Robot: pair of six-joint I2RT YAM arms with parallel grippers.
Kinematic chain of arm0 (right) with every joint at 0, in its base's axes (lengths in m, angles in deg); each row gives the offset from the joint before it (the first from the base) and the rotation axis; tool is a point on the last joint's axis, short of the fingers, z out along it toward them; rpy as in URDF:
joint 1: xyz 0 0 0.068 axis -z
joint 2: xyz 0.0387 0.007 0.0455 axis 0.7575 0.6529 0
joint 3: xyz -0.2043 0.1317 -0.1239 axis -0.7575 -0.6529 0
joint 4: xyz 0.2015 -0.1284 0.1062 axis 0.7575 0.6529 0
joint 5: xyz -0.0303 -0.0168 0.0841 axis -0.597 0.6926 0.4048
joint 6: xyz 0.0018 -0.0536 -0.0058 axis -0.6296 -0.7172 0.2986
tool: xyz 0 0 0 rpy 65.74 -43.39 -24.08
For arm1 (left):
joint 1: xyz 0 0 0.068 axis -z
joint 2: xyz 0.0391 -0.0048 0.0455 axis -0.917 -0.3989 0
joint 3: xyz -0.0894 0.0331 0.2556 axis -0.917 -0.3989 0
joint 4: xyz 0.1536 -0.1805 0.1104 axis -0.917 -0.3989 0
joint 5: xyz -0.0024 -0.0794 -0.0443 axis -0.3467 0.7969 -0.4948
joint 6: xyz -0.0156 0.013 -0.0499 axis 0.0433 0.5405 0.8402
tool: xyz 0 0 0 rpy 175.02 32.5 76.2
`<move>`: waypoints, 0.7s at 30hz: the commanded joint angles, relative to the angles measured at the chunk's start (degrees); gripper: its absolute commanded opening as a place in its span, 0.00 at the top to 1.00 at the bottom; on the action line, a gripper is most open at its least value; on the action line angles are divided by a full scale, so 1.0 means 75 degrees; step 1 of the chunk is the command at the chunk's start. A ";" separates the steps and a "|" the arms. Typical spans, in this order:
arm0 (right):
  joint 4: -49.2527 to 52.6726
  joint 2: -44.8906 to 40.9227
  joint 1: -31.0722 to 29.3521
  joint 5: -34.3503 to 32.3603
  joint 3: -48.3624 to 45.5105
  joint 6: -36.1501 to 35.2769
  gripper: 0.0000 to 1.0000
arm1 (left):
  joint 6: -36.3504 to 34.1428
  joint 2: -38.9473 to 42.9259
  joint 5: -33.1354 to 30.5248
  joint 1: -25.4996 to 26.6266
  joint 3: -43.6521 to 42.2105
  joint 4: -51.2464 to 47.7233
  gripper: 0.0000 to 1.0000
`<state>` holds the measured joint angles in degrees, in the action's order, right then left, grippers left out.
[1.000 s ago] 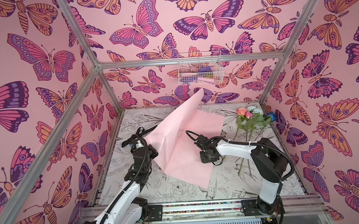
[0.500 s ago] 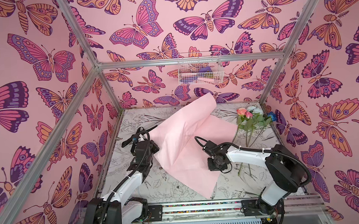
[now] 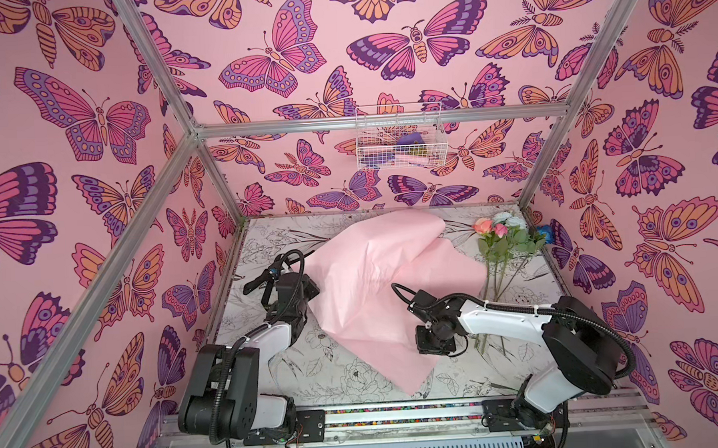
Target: Tie the bouquet of fake flowers
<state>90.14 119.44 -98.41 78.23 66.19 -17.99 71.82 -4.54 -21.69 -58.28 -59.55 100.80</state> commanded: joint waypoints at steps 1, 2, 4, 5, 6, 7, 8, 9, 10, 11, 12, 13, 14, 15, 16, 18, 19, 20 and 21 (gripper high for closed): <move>0.0874 0.0360 -0.0105 -0.0012 -0.0175 0.0205 0.60 | 0.0296 -0.0159 -0.0125 -0.0048 -0.0267 0.0462 1.00; 0.0975 0.0390 -0.0103 -0.0104 -0.0047 0.0169 0.59 | 0.0372 -0.0178 -0.0217 -0.0044 -0.0346 0.0465 1.00; 0.1106 0.0391 -0.0102 -0.0232 0.0097 0.0155 0.59 | 0.0450 -0.0223 -0.0443 -0.0040 -0.0441 0.0382 1.00; 0.1141 0.0344 -0.0106 -0.0275 0.0131 0.0156 0.58 | 0.0505 -0.0243 -0.0612 -0.0040 -0.0479 0.0308 1.00; 0.1186 0.0284 -0.0107 -0.0341 0.0140 0.0156 0.57 | 0.0597 -0.0271 -0.0788 -0.0040 -0.0504 0.0204 1.00; 0.1253 0.0237 -0.0095 -0.0403 0.0159 0.0178 0.57 | 0.0676 -0.0312 -0.0906 -0.0047 -0.0526 0.0166 1.00; 0.1335 0.0200 -0.0094 -0.0477 0.0183 0.0170 0.56 | 0.0692 -0.0371 -0.0974 -0.0046 -0.0541 0.0166 1.00; 0.1409 0.0181 -0.0083 -0.0535 0.0218 0.0179 0.56 | 0.0703 -0.0463 -0.0982 -0.0045 -0.0535 0.0163 1.00; 0.1449 0.0180 -0.0083 -0.0582 0.0241 0.0176 0.56 | 0.0703 -0.0562 -0.0968 -0.0046 -0.0519 0.0166 1.00; 0.1465 0.0179 -0.0081 -0.0609 0.0273 0.0163 0.55 | 0.0712 -0.0678 -0.0935 -0.0044 -0.0492 0.0167 1.00; 0.1465 0.0172 -0.0084 -0.0629 0.0298 0.0168 0.55 | 0.0744 -0.0778 -0.0938 -0.0048 -0.0483 0.0165 1.00; 0.1454 0.0196 -0.0079 -0.0631 0.0311 0.0178 0.55 | 0.0778 -0.0853 -0.0970 -0.0050 -0.0483 0.0167 1.00; 0.1459 0.0198 -0.0077 -0.0644 0.0312 0.0198 0.55 | 0.0827 -0.0936 -0.1038 -0.0043 -0.0483 0.0162 1.00; 0.1433 0.0173 -0.0089 -0.0657 0.0303 0.0220 0.54 | 0.0883 -0.1004 -0.1104 -0.0040 -0.0494 0.0152 1.00; 0.1419 0.0151 -0.0084 -0.0664 0.0302 0.0231 0.54 | 0.0871 -0.1058 -0.1131 -0.0045 -0.0477 0.0144 1.00; 0.1420 0.0050 -0.0068 -0.0730 0.0339 0.0205 0.53 | 0.0811 -0.1160 -0.1101 -0.0041 -0.0392 0.0093 1.00; 0.1440 0.0004 -0.0055 -0.0779 0.0378 0.0170 0.52 | 0.0783 -0.1216 -0.1058 -0.0043 -0.0366 0.0098 1.00; 0.1473 -0.0053 -0.0011 -0.0840 0.0452 0.0105 0.52 | 0.0742 -0.1265 -0.1001 -0.0049 -0.0343 0.0098 1.00; 0.1511 -0.0120 0.0040 -0.0916 0.0536 0.0054 0.51 | 0.0694 -0.1315 -0.0981 -0.0051 -0.0300 0.0098 1.00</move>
<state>98.80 120.34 -98.69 74.05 67.92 -17.29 77.42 -13.31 -28.33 -58.33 -62.55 102.03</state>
